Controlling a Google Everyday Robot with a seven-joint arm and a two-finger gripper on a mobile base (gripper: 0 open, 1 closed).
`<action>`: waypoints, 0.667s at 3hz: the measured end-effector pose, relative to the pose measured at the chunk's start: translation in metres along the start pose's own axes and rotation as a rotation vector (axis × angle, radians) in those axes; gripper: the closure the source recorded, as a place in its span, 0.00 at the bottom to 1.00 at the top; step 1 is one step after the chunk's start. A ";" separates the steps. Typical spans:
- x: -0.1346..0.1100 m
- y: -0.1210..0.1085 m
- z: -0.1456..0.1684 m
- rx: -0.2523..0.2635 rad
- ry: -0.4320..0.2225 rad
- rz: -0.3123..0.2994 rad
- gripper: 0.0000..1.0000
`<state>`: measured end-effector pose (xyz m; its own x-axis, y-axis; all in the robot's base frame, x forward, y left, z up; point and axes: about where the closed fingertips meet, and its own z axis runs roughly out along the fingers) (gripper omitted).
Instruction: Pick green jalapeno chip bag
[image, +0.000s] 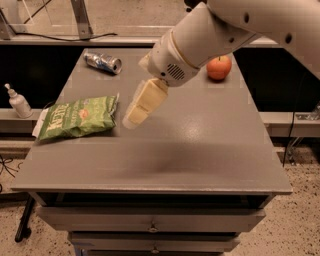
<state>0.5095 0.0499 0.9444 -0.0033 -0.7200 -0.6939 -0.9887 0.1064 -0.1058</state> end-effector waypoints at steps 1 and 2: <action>0.000 0.000 0.000 0.000 0.000 0.000 0.00; -0.015 -0.011 0.015 0.017 -0.060 -0.019 0.00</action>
Offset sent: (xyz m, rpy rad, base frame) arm 0.0407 0.0503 0.0007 0.1607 -0.0823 0.0158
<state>0.5229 0.0694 0.9451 0.0245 -0.6799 -0.7329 -0.9859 0.1051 -0.1305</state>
